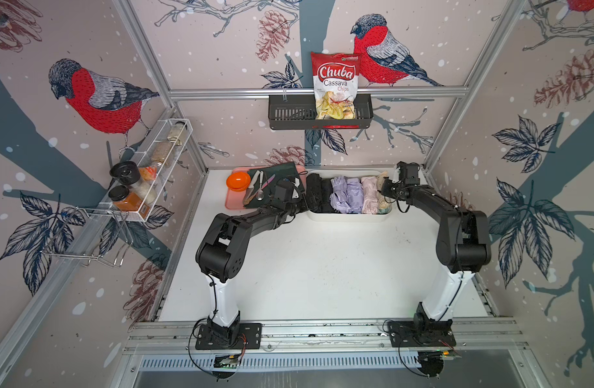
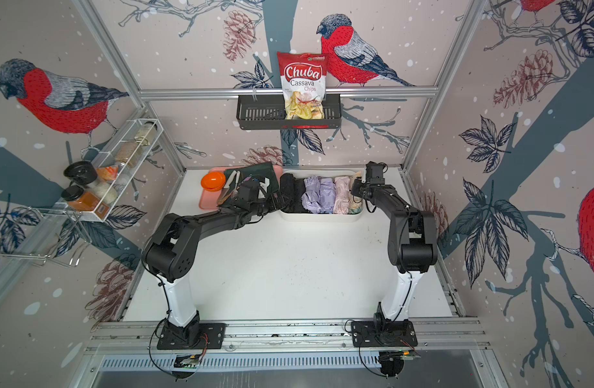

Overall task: Put the umbrella into the storage box
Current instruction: Place the umbrella in the storage box.

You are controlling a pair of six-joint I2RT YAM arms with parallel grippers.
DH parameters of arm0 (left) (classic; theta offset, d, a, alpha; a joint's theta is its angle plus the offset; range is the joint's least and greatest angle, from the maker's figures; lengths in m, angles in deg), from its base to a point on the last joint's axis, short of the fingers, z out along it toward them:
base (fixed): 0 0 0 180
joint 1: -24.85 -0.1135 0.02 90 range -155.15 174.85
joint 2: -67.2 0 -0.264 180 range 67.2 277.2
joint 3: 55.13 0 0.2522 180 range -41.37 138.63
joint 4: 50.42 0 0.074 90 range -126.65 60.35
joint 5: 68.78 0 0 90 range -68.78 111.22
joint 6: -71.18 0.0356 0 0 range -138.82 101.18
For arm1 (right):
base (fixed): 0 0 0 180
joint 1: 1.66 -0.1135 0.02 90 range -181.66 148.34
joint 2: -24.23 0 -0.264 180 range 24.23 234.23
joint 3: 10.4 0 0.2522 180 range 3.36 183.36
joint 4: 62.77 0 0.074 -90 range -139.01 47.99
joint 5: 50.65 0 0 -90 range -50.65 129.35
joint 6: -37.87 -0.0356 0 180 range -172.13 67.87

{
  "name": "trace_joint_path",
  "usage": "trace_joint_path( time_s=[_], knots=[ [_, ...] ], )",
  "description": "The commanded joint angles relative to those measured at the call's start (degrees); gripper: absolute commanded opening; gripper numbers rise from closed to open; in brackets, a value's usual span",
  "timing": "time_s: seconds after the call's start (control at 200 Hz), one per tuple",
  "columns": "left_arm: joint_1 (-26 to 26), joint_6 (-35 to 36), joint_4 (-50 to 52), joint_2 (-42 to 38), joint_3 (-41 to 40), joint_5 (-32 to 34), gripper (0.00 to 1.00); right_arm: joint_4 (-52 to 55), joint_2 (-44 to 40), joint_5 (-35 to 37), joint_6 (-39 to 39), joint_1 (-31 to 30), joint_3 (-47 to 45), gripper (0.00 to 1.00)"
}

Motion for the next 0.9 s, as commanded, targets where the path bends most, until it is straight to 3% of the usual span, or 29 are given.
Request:
trace_joint_path(
  time_s=[0.0, 0.335, 0.445, 0.6, 0.89],
  knots=[
    [0.3, 0.6, -2.0, 0.0, 0.4, -0.4, 0.98, 2.8, 0.8, -1.1, 1.6, -0.8, 0.3, 0.0],
    [0.4, 0.6, -1.4, -0.6, -0.2, 0.5, 0.98, 1.6, 2.7, -1.1, -0.2, 1.8, -2.5, 0.02],
    [0.4, 0.5, -0.9, -0.8, -0.4, 1.2, 0.98, 2.1, 1.7, -1.2, 0.1, 1.8, -2.7, 0.14],
    [0.4, 0.2, -0.8, -2.0, -1.5, 2.3, 0.98, 2.9, -1.7, -0.6, 0.7, 1.4, -2.4, 0.42],
    [0.3, 1.4, 0.8, -6.1, -3.6, 5.8, 0.98, 5.1, -8.3, 3.2, 0.6, 1.2, -3.0, 0.56]
  ],
)
